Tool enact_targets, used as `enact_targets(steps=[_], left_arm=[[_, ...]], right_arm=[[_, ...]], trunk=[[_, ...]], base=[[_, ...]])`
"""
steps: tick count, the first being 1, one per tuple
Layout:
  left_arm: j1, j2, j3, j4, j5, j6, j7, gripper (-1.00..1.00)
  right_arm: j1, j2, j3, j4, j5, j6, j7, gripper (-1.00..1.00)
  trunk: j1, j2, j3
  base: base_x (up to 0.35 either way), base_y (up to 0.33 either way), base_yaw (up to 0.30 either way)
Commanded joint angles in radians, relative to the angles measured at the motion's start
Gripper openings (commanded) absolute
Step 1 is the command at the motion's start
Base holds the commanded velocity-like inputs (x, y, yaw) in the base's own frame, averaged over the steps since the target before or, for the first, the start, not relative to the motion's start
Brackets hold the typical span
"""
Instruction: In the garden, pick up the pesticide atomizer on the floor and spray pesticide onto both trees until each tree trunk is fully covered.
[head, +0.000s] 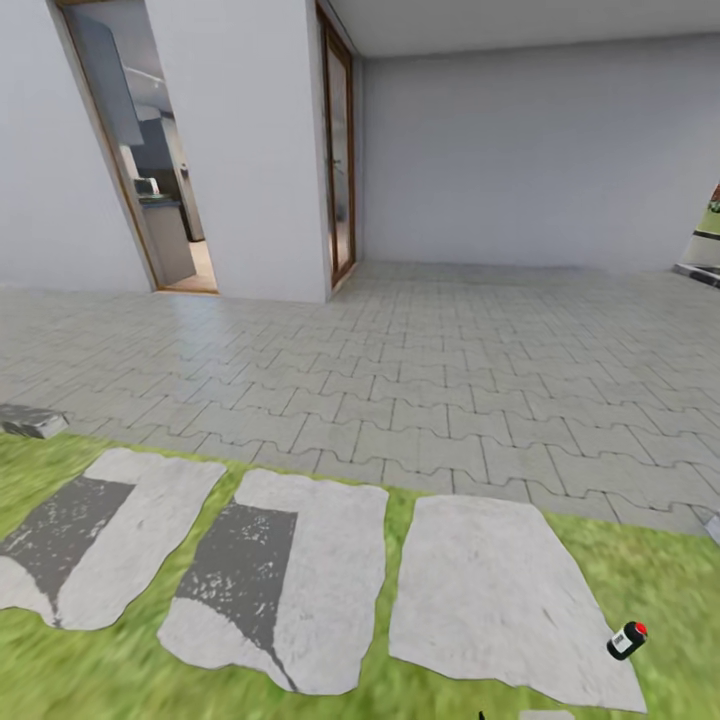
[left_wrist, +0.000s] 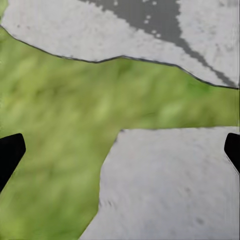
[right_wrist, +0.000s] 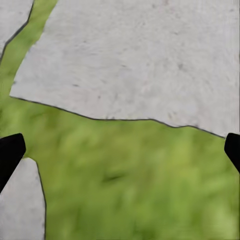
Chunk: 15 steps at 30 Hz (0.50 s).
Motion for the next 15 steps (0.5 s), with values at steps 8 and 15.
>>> enact_targets(steps=[8,15], left_arm=[[-0.001,0.0,0.004,0.001,0.0,-0.003,-0.002,1.0],[-0.001,0.0,0.004,0.001,0.0,-0.003,-0.002,1.0]], right_arm=[[0.0,0.0,0.0,0.001,0.0,-0.003,-0.001,1.0],[0.0,0.0,0.0,0.001,0.0,-0.003,0.0,1.0]], trunk=[[0.0,0.0,-0.001],[0.0,0.0,-0.001]], base=[[0.338,0.095,0.0],[0.338,0.098,0.0]])
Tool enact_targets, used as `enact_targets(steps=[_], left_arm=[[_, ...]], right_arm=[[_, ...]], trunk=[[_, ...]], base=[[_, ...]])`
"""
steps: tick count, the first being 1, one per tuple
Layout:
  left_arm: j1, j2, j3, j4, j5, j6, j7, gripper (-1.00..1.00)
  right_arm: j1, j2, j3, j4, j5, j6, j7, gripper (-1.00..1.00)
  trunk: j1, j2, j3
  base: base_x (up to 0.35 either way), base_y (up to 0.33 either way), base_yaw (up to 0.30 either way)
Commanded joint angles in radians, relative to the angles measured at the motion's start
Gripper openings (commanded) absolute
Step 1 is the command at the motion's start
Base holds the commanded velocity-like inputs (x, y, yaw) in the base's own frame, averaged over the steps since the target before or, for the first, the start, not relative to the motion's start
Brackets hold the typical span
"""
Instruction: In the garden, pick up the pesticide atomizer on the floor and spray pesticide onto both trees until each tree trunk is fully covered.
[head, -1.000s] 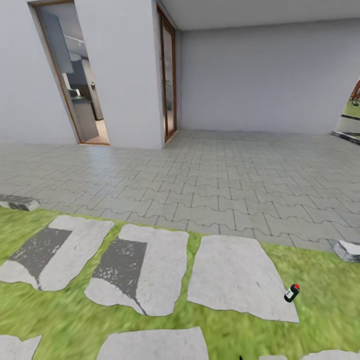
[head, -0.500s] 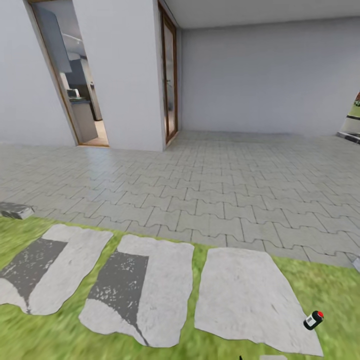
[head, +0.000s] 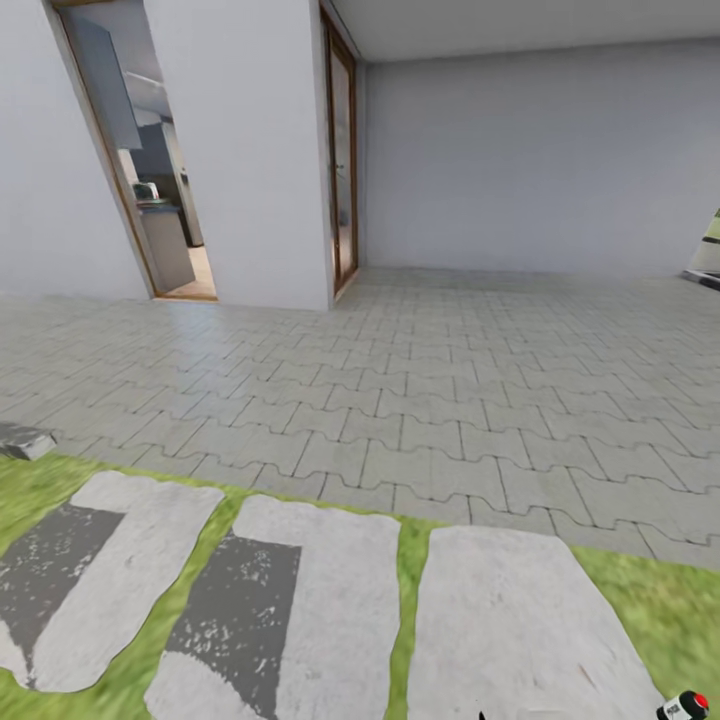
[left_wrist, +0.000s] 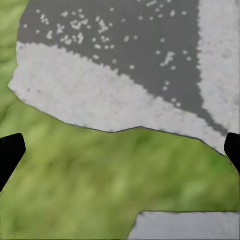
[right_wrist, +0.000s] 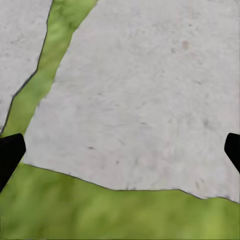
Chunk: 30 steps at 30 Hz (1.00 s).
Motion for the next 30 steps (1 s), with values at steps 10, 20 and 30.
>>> enact_targets(steps=[10,20,30], left_arm=[[-0.001,0.0,0.004,0.001,0.001,-0.003,-0.002,1.0],[-0.001,0.0,0.004,0.001,0.001,-0.003,-0.002,1.0],[-0.001,0.0,0.004,0.001,0.001,-0.003,-0.002,1.0]], right_arm=[[0.0,0.0,0.0,0.001,0.0,-0.003,0.0,1.0],[0.0,0.0,0.0,0.001,0.0,-0.003,0.0,1.0],[0.0,0.0,0.0,0.001,0.0,-0.003,0.0,1.0]], trunk=[[0.0,0.0,-0.001],[0.0,0.0,-0.001],[0.0,0.0,-0.001]], base=[[0.338,0.103,-0.095],[0.308,0.167,-0.234],[0.272,0.222,-0.263]])
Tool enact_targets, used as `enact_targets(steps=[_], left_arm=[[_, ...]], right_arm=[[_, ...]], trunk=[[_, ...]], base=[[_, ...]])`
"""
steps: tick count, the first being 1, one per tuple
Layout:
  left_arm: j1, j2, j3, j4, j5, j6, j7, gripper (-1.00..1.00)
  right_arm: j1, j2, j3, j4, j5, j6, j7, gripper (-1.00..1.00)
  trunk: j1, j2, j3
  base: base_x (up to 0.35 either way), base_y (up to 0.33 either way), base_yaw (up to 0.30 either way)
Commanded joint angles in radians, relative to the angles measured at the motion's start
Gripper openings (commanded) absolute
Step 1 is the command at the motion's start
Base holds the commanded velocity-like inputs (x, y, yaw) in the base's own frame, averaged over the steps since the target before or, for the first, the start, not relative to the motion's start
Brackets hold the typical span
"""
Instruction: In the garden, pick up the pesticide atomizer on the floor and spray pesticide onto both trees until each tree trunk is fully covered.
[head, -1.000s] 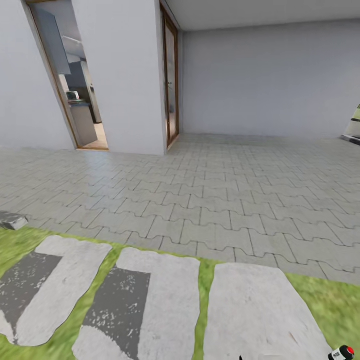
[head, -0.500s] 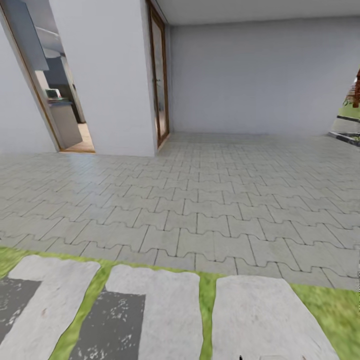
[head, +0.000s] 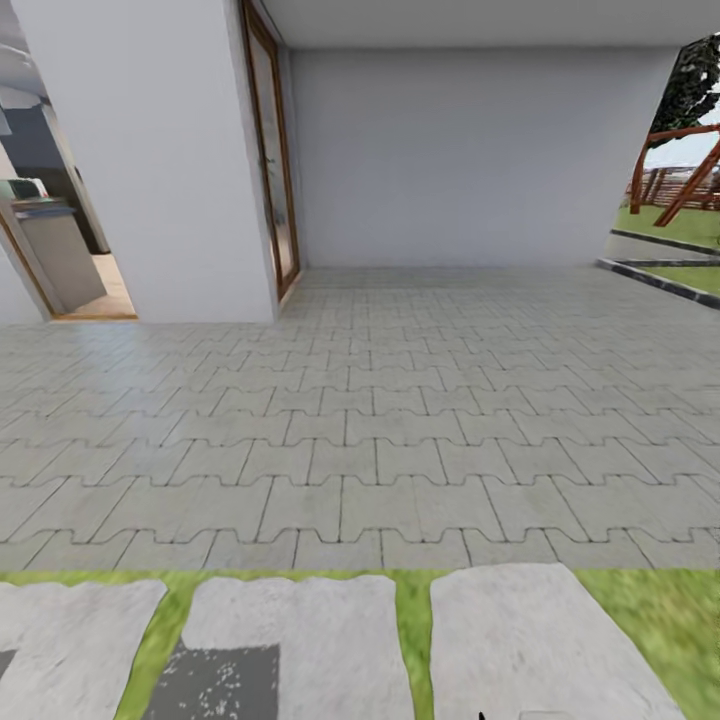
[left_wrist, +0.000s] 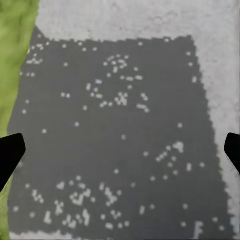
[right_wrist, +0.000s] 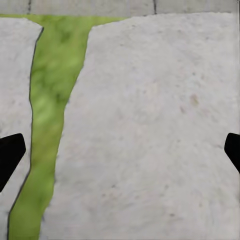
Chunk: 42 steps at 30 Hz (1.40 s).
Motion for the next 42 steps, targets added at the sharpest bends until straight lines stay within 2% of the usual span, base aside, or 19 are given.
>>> enact_targets(steps=[1,42], left_arm=[[0.0,0.0,0.003,0.001,0.0,-0.003,-0.002,1.0],[0.0,0.0,0.003,0.001,0.0,-0.003,-0.002,1.0]], right_arm=[[-0.001,0.0,0.0,0.001,0.0,-0.003,0.0,1.0],[-0.001,0.0,0.0,0.0,0.0,-0.003,0.0,1.0]], trunk=[[0.0,0.0,-0.001],[0.0,0.0,-0.001]], base=[[0.254,0.228,-0.263],[0.194,0.277,-0.263]])
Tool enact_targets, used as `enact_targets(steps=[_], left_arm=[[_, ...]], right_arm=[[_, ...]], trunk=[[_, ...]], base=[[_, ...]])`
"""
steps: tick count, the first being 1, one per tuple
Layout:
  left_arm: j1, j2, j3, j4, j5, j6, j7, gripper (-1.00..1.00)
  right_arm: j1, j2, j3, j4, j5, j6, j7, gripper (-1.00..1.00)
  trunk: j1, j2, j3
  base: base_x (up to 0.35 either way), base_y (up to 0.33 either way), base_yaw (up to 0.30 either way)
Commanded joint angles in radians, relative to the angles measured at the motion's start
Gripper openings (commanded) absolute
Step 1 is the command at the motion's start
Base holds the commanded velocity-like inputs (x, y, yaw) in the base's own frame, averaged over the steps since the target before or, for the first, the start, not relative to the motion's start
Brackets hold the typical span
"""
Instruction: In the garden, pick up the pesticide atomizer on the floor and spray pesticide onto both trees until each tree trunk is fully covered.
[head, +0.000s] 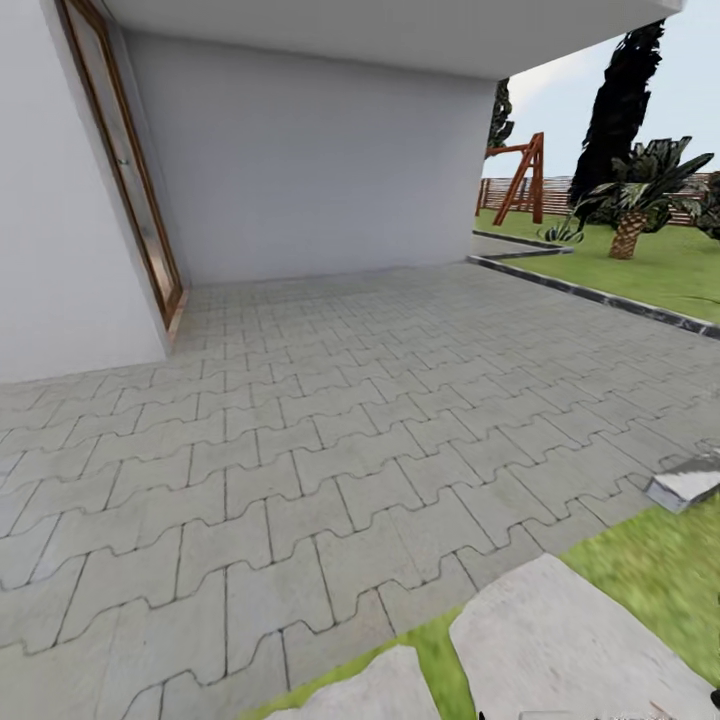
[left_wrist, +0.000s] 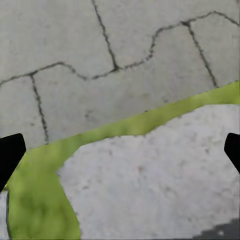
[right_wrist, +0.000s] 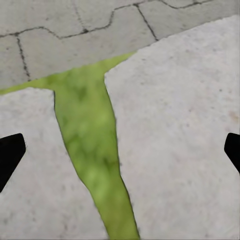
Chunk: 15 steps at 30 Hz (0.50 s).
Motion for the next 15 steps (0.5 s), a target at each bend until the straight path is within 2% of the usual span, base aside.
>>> enact_targets(steps=[1,8,15], left_arm=[[0.0,0.0,0.003,0.001,0.0,-0.003,-0.002,1.0],[0.0,0.0,0.003,0.001,0.0,-0.003,-0.002,1.0],[0.0,0.0,0.003,0.001,0.0,-0.003,-0.002,1.0]], right_arm=[[-0.001,0.0,0.0,0.001,0.0,-0.003,0.0,1.0],[-0.001,0.0,0.0,0.001,0.0,-0.003,0.0,1.0],[-0.001,0.0,0.0,0.001,0.0,-0.003,0.0,1.0]], trunk=[[0.0,0.0,-0.001],[0.0,0.0,-0.001],[0.0,0.0,-0.001]], base=[[0.16,0.299,-0.263],[0.136,0.301,-0.263],[0.022,0.304,-0.263]])
